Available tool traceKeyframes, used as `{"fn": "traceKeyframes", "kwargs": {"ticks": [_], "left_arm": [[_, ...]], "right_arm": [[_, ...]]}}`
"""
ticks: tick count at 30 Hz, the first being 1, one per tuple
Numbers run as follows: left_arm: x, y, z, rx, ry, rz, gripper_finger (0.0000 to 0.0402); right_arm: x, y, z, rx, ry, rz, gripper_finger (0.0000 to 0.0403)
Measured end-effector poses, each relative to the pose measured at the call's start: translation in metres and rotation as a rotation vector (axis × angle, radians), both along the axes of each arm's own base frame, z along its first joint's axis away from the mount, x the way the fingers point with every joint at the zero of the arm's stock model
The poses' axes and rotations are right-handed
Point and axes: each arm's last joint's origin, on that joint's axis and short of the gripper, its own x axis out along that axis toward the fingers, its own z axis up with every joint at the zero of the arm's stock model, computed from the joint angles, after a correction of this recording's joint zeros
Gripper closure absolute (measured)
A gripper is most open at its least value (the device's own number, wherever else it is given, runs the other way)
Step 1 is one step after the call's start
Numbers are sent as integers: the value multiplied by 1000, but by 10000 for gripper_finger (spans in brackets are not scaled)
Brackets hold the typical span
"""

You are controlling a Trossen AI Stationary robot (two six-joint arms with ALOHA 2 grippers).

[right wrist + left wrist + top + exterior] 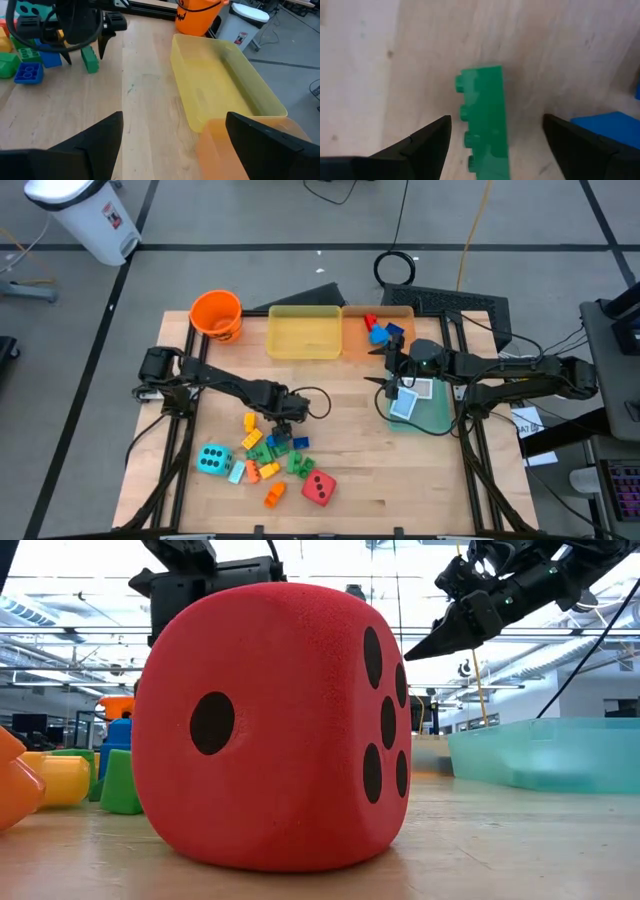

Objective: Pick & Place Toys
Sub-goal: Put the green game piece into the orange bin

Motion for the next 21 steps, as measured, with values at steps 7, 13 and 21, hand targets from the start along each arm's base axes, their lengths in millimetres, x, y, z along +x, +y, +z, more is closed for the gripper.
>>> {"fn": "traceKeyframes", "kwargs": {"ticks": [7,13,21], "left_arm": [[1,0,-3,-3,11,10,112],[2,-1,-4,-10,6,9,233],[11,11,1,65,-32,-29,307]], "right_arm": [[0,0,0,0,0,0,83],[0,0,0,0,0,0,83],[0,0,0,5,-4,-2,83]]}}
